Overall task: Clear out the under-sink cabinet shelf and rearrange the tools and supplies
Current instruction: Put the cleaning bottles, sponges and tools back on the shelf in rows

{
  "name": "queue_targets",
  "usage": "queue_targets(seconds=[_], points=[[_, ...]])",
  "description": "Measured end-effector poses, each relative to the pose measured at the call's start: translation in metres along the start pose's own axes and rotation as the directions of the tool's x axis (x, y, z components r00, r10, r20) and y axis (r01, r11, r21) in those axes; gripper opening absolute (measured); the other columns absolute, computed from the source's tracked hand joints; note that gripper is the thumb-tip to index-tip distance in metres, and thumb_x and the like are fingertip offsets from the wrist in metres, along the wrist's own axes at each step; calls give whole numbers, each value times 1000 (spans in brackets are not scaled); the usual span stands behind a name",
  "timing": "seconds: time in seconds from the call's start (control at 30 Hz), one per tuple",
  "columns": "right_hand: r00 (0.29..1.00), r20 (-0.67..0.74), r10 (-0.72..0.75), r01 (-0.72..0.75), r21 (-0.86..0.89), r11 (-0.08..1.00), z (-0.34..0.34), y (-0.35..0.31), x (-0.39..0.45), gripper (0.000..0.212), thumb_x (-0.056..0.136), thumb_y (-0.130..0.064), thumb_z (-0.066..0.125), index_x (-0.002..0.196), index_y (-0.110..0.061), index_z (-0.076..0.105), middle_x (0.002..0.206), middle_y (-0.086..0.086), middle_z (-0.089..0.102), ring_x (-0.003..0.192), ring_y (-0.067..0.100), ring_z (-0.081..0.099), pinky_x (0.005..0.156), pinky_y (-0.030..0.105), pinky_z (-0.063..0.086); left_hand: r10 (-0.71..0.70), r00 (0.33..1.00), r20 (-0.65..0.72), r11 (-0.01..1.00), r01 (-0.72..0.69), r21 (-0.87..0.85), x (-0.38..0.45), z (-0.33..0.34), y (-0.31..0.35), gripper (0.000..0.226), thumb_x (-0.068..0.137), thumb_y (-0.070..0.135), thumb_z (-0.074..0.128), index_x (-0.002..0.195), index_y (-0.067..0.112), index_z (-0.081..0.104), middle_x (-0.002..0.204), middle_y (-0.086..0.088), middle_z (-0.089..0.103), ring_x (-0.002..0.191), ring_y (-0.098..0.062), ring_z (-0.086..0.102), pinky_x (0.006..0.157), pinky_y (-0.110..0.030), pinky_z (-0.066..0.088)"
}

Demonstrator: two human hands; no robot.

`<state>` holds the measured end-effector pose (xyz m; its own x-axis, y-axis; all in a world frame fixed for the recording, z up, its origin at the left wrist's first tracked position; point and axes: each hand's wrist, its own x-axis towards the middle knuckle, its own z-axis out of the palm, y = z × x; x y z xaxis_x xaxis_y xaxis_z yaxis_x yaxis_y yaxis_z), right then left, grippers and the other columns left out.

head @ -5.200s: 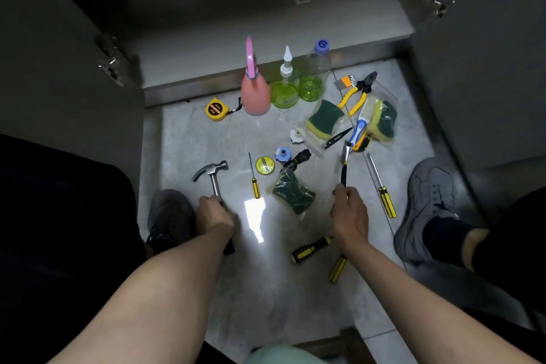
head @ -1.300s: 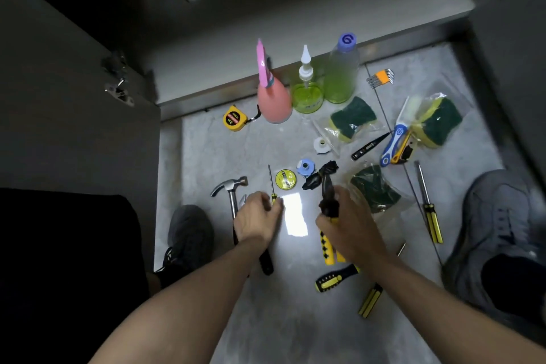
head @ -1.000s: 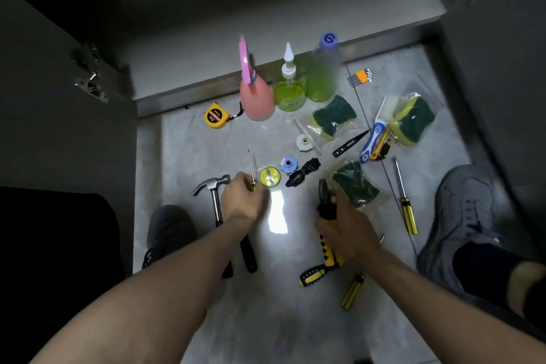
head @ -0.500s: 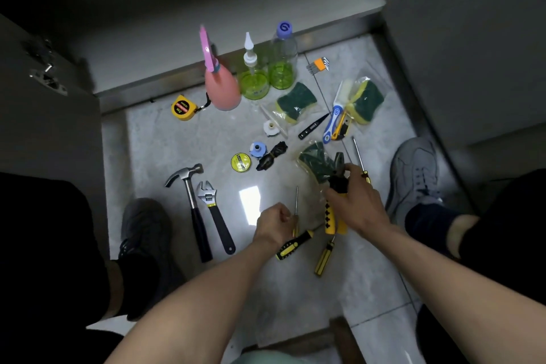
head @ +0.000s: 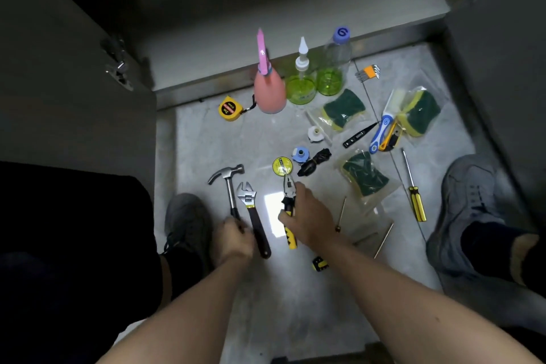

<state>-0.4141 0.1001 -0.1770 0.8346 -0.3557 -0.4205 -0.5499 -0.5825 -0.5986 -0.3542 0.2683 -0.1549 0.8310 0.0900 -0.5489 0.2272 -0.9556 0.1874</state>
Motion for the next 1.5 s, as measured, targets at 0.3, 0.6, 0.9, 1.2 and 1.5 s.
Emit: queue_targets(seconds=[0.3,0.6,0.9,1.2,1.5], points=[[996,-3,-84,81,-256,963,38,-8,18,48,81,-48,71,107,-16,46,102,7,53,80,30,62,56,31,32,21,1000,-12,997,-21,-80,15,-9,15,11,88,25,56,96,21,62,110,-7,63,101,-31,62,75,-31,45],[981,-99,-165,136,-254,958,-59,33,28,15,96,-29,52,105,-18,55,104,0,54,96,23,56,72,36,45,384,921,-72,915,-390,-105,42,-2,92,28,88,27,62,115,27,56,119,4,50,110,-20,53,80,-36,49],[951,-198,238,-289,-300,909,-127,79,40,103,72,-64,77,149,-11,32,137,7,46,124,27,47,92,43,48,501,864,40,860,-503,92,66,9,138,37,87,38,57,121,24,57,122,2,52,118,-23,47,88,-39,47],[984,-153,90,-149,-439,886,-143,109,45,79,81,-50,63,149,-20,34,131,1,55,117,22,54,89,36,45,807,576,-131,580,-815,-10,69,-1,227,28,88,20,57,116,19,58,121,4,54,114,-20,47,91,-36,45],[888,-440,135,-170,-41,985,-266,112,147,57,83,-62,67,122,-27,45,106,-4,56,95,18,55,74,32,45,724,680,114,619,-713,330,82,32,304,43,85,36,63,124,25,51,131,-4,48,123,-25,44,104,-36,36]])
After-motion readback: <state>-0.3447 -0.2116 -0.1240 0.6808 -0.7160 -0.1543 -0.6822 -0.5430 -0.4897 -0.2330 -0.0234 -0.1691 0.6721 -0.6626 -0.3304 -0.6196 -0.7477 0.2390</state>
